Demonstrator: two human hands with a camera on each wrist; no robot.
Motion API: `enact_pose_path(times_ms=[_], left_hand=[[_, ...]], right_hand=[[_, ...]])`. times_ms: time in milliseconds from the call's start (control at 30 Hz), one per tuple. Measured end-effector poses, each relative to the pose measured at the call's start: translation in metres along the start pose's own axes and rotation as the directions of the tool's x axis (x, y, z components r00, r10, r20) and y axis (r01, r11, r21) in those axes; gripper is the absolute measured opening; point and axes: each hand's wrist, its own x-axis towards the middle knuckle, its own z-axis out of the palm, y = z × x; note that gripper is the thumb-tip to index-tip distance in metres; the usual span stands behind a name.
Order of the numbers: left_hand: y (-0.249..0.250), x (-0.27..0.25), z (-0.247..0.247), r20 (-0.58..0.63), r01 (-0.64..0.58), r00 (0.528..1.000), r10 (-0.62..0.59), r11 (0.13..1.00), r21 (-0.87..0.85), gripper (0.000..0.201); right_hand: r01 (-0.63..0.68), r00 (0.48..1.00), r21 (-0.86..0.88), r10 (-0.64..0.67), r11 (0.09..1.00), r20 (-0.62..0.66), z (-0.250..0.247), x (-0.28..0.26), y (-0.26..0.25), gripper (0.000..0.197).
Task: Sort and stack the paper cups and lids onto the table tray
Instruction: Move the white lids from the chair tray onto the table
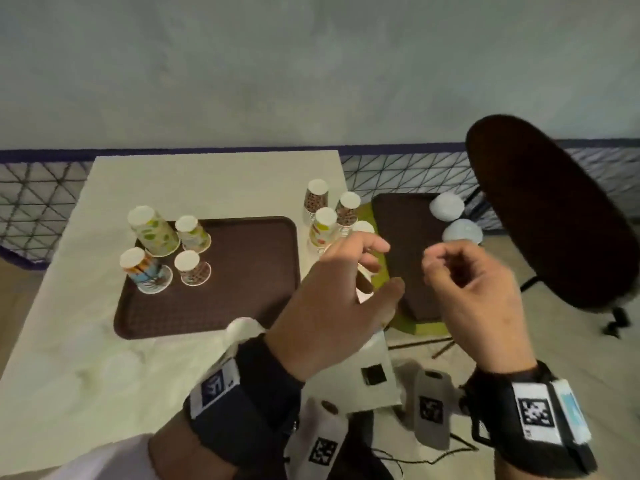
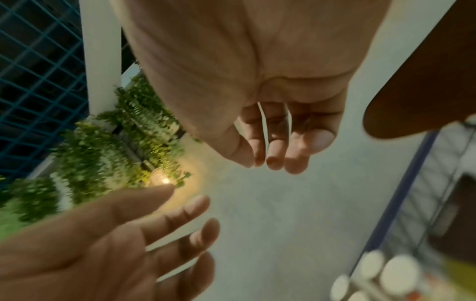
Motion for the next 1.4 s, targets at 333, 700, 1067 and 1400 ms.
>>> enact_pose_path(times_ms=[333,700,1067,1400], left_hand=[[0.015,0.09,0.203,0.152,0.215,0.967,-0.203,0.975,-0.064,0.045],[-0.064,0.15,0.293,0.061,0.528,0.847,-0.528,0.849,0.01,0.045],[-0.128,0.157,0.306,-0.054,0.679,0.734,-0.677,0.731,0.072,0.043],[-0.133,0.174,0.308,-0.064,0.696,0.718,-0.693,0.716,0.065,0.042]], right_hand=[[-0.184,0.983,-0.314,0.174,0.931,-0.058,-0.124,0.116,0.2,0.017],[-0.368,0.896,-0.388,0.434,0.845,0.096,-0.079,0.245,0.299,0.073],[-0.377,0.849,-0.56,0.517,0.738,0.111,-0.038,0.34,0.36,0.06],[-0.348,0.819,-0.634,0.553,0.69,0.152,-0.025,0.335,0.372,0.069]])
